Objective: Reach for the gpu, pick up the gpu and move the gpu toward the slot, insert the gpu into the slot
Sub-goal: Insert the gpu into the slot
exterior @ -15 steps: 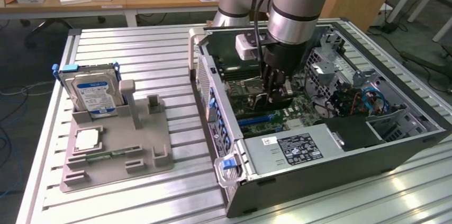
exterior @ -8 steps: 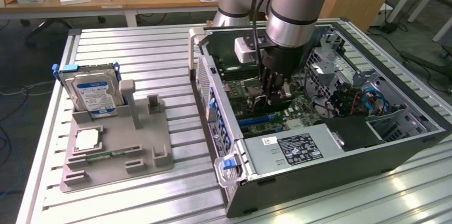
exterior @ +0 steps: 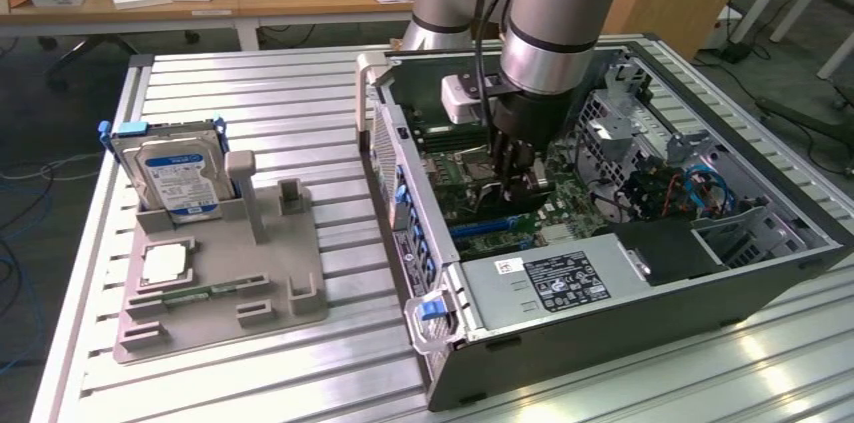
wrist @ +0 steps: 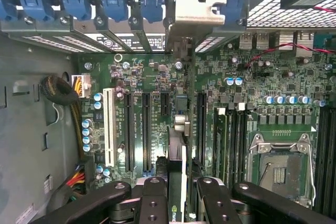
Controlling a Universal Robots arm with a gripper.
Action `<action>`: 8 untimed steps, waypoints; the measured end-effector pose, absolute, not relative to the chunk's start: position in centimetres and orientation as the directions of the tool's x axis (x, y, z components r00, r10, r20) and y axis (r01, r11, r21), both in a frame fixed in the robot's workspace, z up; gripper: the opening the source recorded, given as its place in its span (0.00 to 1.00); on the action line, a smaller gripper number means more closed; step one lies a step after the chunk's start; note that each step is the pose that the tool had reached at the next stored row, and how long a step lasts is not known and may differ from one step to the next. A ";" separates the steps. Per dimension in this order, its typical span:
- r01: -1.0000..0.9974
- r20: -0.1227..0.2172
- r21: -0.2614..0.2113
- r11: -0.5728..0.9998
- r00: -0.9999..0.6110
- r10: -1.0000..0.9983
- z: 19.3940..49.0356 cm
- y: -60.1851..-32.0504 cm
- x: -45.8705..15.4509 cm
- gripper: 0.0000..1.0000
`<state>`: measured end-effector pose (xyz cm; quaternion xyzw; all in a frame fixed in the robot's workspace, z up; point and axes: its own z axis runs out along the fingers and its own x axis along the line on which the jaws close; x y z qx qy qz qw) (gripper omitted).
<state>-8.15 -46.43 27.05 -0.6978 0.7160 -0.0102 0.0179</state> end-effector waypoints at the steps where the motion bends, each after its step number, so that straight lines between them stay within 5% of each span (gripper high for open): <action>1: -0.999 -0.011 -0.040 0.026 -0.026 -1.000 27.0 -46.4 -8.2 0.26; 8: -0.999 -0.012 -0.043 0.026 -0.026 -1.000 27.3 -46.4 -8.1 0.26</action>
